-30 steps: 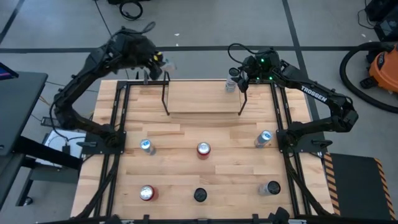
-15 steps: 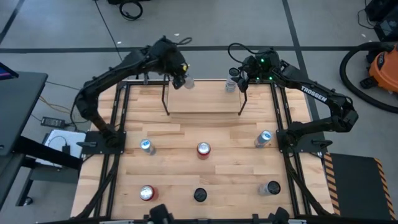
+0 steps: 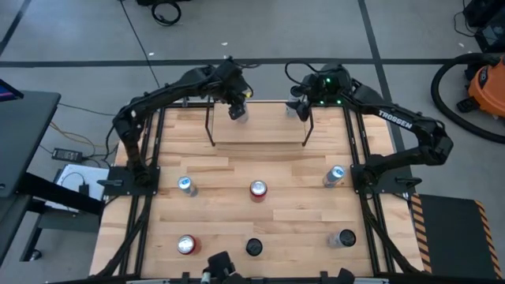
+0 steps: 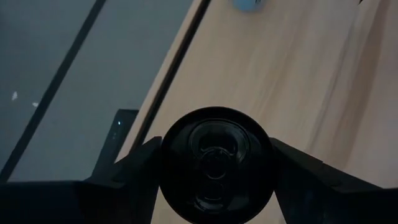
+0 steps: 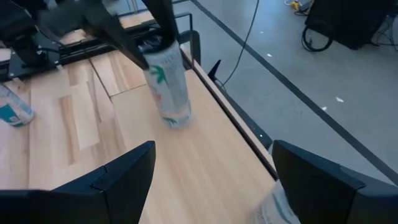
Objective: Place canned beverage on shelf
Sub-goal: Put the top white-pink soda can on the shelf
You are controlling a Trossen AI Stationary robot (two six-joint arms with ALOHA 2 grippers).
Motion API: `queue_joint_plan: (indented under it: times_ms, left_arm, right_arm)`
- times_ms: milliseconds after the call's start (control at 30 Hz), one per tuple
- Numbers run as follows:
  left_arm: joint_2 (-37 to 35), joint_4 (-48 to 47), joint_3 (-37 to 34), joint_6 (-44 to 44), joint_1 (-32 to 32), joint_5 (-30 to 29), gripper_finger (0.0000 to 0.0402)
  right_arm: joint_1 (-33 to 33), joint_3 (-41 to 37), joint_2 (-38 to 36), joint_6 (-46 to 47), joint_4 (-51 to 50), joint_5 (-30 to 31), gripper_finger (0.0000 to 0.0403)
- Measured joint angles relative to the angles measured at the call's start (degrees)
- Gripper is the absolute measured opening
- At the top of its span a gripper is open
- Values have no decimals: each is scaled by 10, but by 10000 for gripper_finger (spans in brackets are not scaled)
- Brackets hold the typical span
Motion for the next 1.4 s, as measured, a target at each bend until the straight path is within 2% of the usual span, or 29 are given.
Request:
queue_joint_plan:
  times_ms: [167,600,900,1400]
  left_arm:
    - [18,6,0,21,0,0,257]
    - [14,15,0,40,1,0,257]
    - [14,15,0,51,0,0,286]
    - [14,12,0,51,0,0,290]
  right_arm:
    - [6,0,8,-4,2,1,332]
    - [7,0,8,-10,4,2,332]
    - [7,0,8,-10,5,2,332]
    - [7,0,8,-10,5,2,332]
